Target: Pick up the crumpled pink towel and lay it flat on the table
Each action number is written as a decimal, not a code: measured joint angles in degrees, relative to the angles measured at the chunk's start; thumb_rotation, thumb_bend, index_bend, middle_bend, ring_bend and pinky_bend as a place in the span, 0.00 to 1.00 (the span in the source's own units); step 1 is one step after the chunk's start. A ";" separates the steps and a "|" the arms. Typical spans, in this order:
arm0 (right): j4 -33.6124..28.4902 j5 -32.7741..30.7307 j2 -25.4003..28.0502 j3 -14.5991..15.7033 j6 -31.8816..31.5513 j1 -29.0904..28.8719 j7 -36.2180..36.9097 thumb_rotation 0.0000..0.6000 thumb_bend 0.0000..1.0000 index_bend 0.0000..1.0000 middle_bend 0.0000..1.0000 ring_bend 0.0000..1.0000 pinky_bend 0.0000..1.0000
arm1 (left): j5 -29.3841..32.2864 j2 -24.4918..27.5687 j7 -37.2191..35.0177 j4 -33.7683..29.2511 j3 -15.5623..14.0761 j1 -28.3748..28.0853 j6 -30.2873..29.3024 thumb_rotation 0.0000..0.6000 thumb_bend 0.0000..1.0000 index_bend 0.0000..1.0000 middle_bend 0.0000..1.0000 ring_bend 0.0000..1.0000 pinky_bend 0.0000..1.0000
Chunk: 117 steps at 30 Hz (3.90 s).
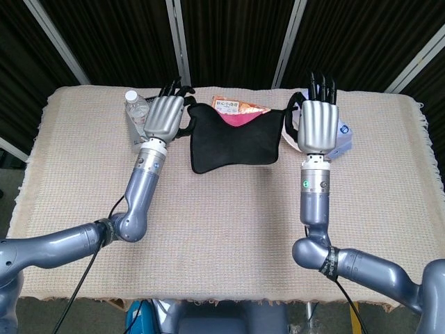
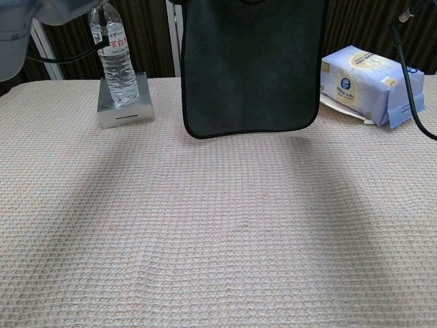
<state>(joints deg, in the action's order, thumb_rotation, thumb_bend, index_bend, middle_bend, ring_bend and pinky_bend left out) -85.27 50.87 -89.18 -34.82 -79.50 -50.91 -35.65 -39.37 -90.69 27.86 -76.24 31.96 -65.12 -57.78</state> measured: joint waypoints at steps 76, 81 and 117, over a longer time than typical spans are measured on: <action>-13.02 19.37 2.46 28.66 -9.63 26.95 12.26 1.00 0.48 0.58 0.12 0.00 0.00 | -24.81 -2.10 -10.60 -27.42 -28.13 24.74 -13.18 1.00 0.53 0.59 0.22 0.02 0.10; -12.90 21.44 1.60 30.23 -8.97 28.15 11.87 1.00 0.48 0.58 0.12 0.00 0.00 | -24.94 -2.88 -10.12 -26.92 -28.08 25.64 -12.86 1.00 0.53 0.59 0.22 0.02 0.10; -11.75 27.31 0.14 31.77 -8.09 34.81 10.98 1.00 0.48 0.58 0.12 0.00 0.00 | -32.99 0.24 -10.12 -30.50 -31.81 32.41 -12.28 1.00 0.53 0.59 0.22 0.02 0.10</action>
<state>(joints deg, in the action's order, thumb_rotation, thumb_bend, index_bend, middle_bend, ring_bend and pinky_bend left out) -97.02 78.18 -89.03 -3.05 -87.59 -16.11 -24.67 -72.36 -90.46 17.74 -106.73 0.15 -32.71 -70.06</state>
